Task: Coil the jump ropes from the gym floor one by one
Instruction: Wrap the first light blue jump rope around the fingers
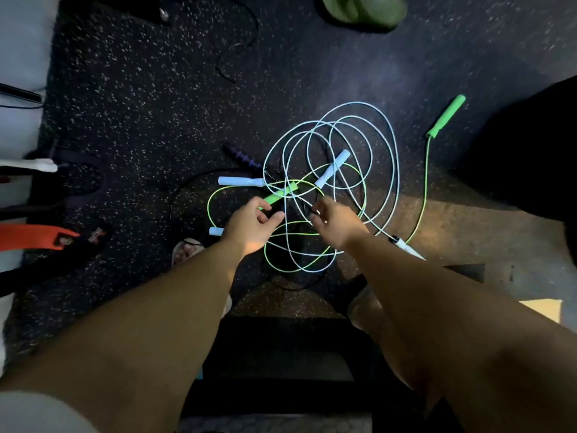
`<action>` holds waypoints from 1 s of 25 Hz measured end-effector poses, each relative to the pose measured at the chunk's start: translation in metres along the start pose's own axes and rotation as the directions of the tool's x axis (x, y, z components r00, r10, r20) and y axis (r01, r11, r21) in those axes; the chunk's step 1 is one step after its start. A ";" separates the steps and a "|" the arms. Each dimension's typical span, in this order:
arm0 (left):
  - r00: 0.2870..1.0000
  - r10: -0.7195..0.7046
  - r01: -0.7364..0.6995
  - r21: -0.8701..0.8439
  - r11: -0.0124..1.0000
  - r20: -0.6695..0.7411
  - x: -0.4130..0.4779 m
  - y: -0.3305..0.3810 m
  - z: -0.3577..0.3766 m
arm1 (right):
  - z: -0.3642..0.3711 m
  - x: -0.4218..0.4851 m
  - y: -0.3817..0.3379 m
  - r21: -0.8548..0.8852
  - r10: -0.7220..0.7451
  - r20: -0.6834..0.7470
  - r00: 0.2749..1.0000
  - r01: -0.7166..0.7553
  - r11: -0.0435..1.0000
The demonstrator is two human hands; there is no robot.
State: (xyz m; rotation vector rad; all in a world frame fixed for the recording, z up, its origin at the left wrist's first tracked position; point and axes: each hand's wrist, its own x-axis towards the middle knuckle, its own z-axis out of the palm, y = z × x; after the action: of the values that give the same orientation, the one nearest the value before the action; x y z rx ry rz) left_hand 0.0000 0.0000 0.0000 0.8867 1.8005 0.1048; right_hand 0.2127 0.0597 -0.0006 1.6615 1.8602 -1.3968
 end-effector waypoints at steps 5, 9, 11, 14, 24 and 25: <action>0.999 0.015 -0.012 0.073 0.997 -0.046 0.068 -0.039 0.026 | 0.041 0.063 0.020 -0.041 -0.018 0.018 1.000 0.019 0.999; 0.978 0.136 -0.069 0.371 0.926 -0.159 0.133 -0.072 0.038 | 0.076 0.120 0.038 -0.066 -0.087 0.043 0.995 0.090 0.994; 0.969 0.160 -0.047 0.501 0.864 -0.186 0.156 -0.077 0.040 | 0.087 0.140 0.042 -0.108 -0.131 0.044 0.990 0.135 0.985; 0.951 0.224 -0.043 0.624 0.780 -0.214 0.181 -0.086 0.044 | 0.099 0.164 0.049 -0.193 -0.203 -0.001 0.979 0.199 0.961; 0.956 0.292 -0.254 0.416 0.873 -0.029 0.110 -0.042 0.015 | 0.056 0.116 0.029 -0.076 -0.044 -0.397 0.917 0.015 0.997; 0.949 0.314 -0.284 0.393 0.875 -0.014 0.097 -0.030 0.011 | 0.045 0.106 0.023 -0.067 -0.010 -0.441 0.897 -0.021 0.998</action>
State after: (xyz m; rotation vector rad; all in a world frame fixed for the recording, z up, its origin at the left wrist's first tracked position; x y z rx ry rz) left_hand -0.0204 0.0335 -0.0942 1.4632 1.7720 -0.0226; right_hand 0.1845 0.0852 -0.1117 2.0770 2.1014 -0.9898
